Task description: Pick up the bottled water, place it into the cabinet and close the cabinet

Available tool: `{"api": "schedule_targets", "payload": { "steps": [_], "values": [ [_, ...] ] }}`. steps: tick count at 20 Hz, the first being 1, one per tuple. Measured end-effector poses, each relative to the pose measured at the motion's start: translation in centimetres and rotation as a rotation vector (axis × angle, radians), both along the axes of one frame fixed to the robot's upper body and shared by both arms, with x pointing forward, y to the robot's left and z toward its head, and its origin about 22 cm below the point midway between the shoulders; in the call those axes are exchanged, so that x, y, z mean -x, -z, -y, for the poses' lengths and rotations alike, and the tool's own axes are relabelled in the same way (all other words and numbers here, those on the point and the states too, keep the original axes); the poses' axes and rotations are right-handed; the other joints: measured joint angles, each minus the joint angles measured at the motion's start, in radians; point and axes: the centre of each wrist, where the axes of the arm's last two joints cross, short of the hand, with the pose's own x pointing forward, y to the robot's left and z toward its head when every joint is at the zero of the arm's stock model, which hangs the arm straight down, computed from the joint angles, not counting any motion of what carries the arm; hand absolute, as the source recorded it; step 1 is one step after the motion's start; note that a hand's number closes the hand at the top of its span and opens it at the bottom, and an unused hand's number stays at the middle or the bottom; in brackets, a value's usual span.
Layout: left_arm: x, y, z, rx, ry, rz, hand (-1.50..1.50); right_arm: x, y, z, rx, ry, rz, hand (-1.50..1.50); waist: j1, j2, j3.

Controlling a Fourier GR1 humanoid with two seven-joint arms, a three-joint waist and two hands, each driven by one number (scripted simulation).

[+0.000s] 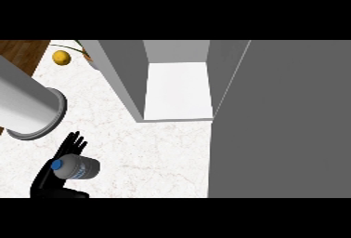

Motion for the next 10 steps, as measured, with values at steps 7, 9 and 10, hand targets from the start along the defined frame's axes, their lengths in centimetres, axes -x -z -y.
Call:
{"api": "schedule_targets", "payload": {
  "steps": [7,9,10],
  "values": [
    [-0.2,1.6,1.3,0.048,-0.001,-0.028,1.50,0.4,0.2,0.2,0.009,0.000,0.001,-1.50,0.000,0.000,0.000],
    [-0.6,1.8,1.6,0.066,-0.019,-0.024,1.50,0.7,0.3,0.1,0.006,0.003,-0.002,-1.50,-0.001,0.000,0.000],
    [-0.7,1.9,1.8,0.079,-0.026,-0.024,1.50,0.8,0.2,0.1,0.006,0.003,-0.005,-1.50,0.000,0.000,0.000]
  ]
}}
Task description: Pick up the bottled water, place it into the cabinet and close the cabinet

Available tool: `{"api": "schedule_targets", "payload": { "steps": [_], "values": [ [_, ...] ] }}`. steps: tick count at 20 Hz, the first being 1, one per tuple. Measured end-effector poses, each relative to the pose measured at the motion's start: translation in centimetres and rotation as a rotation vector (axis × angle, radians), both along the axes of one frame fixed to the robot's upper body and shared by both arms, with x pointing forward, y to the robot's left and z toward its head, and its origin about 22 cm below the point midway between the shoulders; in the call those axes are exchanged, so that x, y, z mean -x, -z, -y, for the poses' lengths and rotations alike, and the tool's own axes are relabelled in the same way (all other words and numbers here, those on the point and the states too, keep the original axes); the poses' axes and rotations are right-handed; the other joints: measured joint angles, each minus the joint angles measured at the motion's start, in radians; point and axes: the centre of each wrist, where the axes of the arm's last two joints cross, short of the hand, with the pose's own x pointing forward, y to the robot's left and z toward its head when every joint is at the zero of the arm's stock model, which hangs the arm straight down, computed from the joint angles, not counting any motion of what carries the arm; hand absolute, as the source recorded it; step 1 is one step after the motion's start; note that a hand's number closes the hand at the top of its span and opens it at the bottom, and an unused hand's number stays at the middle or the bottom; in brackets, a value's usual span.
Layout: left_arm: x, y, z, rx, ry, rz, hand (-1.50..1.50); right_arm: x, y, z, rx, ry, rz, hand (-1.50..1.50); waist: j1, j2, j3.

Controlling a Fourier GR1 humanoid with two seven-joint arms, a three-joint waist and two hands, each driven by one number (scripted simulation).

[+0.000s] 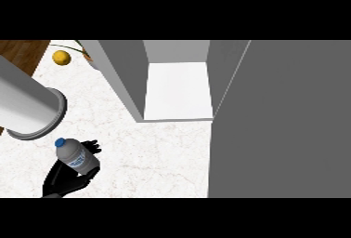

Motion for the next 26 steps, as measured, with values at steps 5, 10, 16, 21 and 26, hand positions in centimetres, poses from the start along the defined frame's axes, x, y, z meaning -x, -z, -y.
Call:
{"api": "schedule_targets", "payload": {
  "steps": [5,10,16,21,26],
  "values": [
    [-0.6,0.4,0.7,0.060,-0.015,-0.014,1.50,0.3,0.1,0.1,0.006,-0.005,0.003,-1.50,0.001,0.000,0.005],
    [-0.7,0.8,1.7,0.061,-0.081,0.014,1.50,0.4,0.1,0.3,0.015,0.001,0.001,-1.50,0.007,-0.003,0.009],
    [-1.1,1.6,5.2,0.000,-0.249,0.109,1.50,0.5,0.2,0.4,0.018,0.005,0.000,-1.50,0.014,-0.006,0.015],
    [-1.6,1.7,7.6,-0.001,-0.247,0.158,1.50,0.5,0.1,0.6,0.026,0.007,-0.003,-1.50,0.017,-0.006,0.013],
    [-3.3,0.9,10.7,0.065,-0.199,0.174,1.50,0.3,0.1,0.7,0.034,0.001,-0.004,-1.50,0.018,-0.006,0.007]
  ]
}}
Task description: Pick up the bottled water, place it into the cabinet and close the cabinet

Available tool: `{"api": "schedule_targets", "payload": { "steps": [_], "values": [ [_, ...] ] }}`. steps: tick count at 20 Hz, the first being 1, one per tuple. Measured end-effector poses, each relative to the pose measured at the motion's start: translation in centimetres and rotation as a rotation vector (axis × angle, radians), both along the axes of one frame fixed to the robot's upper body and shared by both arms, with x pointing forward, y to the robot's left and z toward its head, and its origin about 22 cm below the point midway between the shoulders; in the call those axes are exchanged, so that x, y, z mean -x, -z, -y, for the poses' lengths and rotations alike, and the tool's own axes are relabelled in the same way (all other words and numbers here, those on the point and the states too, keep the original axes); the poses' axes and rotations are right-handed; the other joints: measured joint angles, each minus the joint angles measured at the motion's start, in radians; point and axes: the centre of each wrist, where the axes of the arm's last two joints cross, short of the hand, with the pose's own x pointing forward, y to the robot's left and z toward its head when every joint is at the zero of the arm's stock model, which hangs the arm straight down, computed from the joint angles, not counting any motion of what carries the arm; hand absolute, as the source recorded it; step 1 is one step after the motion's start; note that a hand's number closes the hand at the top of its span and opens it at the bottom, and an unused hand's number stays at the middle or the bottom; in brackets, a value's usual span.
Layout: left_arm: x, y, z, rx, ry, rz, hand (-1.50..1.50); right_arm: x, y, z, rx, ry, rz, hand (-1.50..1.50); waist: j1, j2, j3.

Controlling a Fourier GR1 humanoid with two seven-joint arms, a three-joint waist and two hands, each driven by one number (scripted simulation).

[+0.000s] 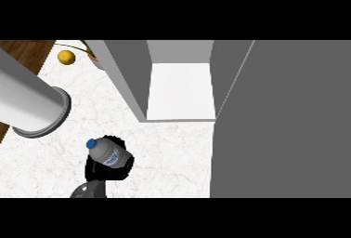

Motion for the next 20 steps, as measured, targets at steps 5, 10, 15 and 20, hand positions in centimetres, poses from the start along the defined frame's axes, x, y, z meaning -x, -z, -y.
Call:
{"api": "schedule_targets", "payload": {
  "steps": [5,10,15,20],
  "values": [
    [-2.2,-2.0,3.0,0.029,0.042,0.012,1.50,0.1,0.3,-0.5,-0.029,0.003,0.001,-1.50,-0.001,-0.002,-0.002],
    [-4.1,-5.2,6.5,0.021,0.079,0.023,1.50,-0.3,0.2,-0.4,-0.022,0.009,0.005,-1.50,0.000,-0.001,-0.003],
    [-6.1,-9.4,9.7,-0.069,0.076,0.068,1.50,0.1,0.3,-0.3,-0.028,0.004,0.004,-1.50,-0.003,-0.002,-0.003],
    [-8.2,-12.8,12.8,-0.121,0.078,0.084,1.50,0.0,0.1,0.3,-0.003,0.012,0.008,-1.50,-0.012,0.002,-0.003]
  ]
}}
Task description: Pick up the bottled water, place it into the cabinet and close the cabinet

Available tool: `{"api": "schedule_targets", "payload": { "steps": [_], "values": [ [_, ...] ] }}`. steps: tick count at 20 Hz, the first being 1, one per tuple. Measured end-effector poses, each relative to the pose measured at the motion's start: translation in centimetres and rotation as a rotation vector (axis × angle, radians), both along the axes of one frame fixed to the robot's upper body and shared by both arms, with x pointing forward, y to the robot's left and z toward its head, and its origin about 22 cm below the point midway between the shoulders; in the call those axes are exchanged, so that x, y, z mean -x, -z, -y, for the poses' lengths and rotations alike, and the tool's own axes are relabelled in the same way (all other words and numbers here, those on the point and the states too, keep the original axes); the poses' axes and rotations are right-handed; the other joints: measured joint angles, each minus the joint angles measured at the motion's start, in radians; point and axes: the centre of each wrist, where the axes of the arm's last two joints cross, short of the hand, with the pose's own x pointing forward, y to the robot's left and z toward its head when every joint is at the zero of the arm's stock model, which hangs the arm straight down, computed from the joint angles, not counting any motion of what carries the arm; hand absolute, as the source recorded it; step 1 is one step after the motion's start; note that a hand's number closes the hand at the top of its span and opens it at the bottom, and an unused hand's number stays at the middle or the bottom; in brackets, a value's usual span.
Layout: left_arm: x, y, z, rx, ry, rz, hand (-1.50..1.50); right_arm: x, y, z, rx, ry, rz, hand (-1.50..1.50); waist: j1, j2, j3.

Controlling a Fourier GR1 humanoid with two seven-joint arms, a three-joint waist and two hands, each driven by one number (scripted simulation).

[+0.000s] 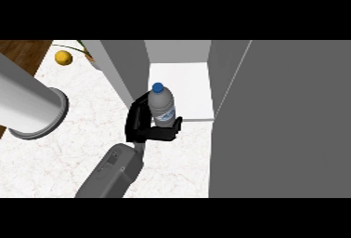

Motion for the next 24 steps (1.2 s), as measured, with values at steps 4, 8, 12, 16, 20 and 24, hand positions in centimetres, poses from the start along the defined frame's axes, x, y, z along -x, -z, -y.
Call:
{"api": "schedule_targets", "payload": {
  "steps": [4,8,12,16,20,24],
  "values": [
    [-1.4,-2.4,2.4,-0.060,-0.012,-0.003,1.50,-0.2,0.0,0.3,0.011,0.007,0.005,-1.50,-0.003,0.002,0.000],
    [-3.4,-4.6,4.1,-0.120,-0.031,-0.020,1.50,-0.4,0.1,0.6,0.013,0.011,0.015,-1.50,-0.010,0.004,0.000],
    [-5.8,-6.0,4.4,-0.154,-0.083,-0.046,1.50,-0.8,0.2,0.9,0.023,-0.001,0.023,-1.50,-0.018,0.009,0.000],
    [-7.2,-6.0,4.2,-0.193,-0.120,-0.076,1.50,-0.9,0.1,1.4,0.034,-0.003,0.033,-1.50,-0.027,0.012,0.000],
    [-8.4,-5.7,3.5,-0.312,-0.161,-0.067,1.50,-0.9,0.1,1.4,0.025,-0.013,0.035,-1.50,-0.036,0.016,0.000],
    [-9.3,-5.5,3.0,-0.392,-0.233,-0.106,1.50,-0.7,0.2,1.5,0.020,-0.020,0.042,-1.50,-0.045,0.019,0.000]
  ]
}}
